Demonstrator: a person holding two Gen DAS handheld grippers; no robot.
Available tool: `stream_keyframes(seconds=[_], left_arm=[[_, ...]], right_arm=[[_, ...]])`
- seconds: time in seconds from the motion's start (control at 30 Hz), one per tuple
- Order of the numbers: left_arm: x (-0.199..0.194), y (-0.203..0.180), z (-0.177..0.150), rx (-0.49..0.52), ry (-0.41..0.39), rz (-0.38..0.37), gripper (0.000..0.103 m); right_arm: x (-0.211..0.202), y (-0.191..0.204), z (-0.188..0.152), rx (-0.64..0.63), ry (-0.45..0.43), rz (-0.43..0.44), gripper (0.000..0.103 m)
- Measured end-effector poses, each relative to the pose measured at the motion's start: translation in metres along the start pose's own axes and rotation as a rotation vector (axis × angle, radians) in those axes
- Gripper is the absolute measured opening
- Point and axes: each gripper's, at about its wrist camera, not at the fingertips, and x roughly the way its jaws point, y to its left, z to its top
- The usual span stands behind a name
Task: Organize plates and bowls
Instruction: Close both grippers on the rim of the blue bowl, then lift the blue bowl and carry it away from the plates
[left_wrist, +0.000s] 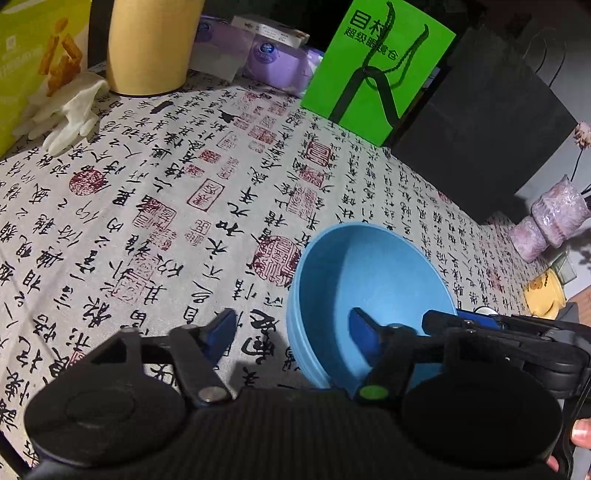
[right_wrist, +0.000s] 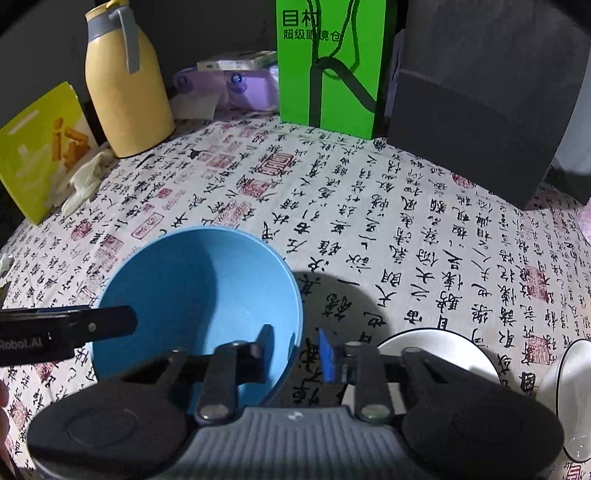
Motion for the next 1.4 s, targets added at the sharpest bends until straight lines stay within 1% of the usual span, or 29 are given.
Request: stream_keyframes(seconds=[0.03, 0.07, 0.13, 0.17, 0.2, 0.27, 0.33, 0.43, 0.6, 0.93, 1.4], left_arm=[[0.001, 0.000, 0.000, -0.001, 0.003, 0.002, 0.057], [0.001, 0.000, 0.000, -0.002, 0.005, 0.002, 0.055], [0.002, 0.000, 0.000, -0.002, 0.012, -0.002, 0.042], [0.002, -0.001, 0.000, 0.000, 0.015, -0.003, 0.039], [0.002, -0.002, -0.001, 0.002, 0.019, -0.006, 0.034], [0.004, -0.003, -0.001, 0.002, 0.028, -0.010, 0.030], [0.006, -0.005, -0.002, 0.010, 0.034, -0.009, 0.021], [0.006, -0.008, -0.004, 0.016, 0.025, 0.015, 0.017], [0.005, -0.010, -0.005, 0.034, 0.014, 0.029, 0.016], [0.001, -0.010, -0.006, 0.038, 0.006, 0.033, 0.015], [-0.019, -0.008, -0.009, 0.043, -0.032, 0.026, 0.015]], right_arm=[[0.001, 0.000, 0.000, 0.000, 0.004, -0.001, 0.020], [0.002, -0.001, 0.000, 0.001, 0.007, -0.002, 0.018], [0.002, -0.001, 0.000, 0.003, 0.012, -0.004, 0.016], [0.002, -0.001, 0.000, 0.003, 0.013, -0.004, 0.016], [0.002, -0.001, -0.001, 0.000, 0.014, -0.003, 0.016], [0.003, 0.000, -0.001, -0.004, 0.019, -0.003, 0.013], [0.004, 0.002, -0.002, -0.007, 0.025, -0.001, 0.010], [0.003, 0.005, -0.002, -0.015, 0.026, -0.017, 0.010], [0.001, 0.005, -0.003, -0.009, 0.020, -0.017, 0.010], [-0.007, 0.010, -0.004, -0.018, 0.009, -0.030, 0.010], [-0.026, 0.021, -0.005, -0.033, -0.016, -0.041, 0.010]])
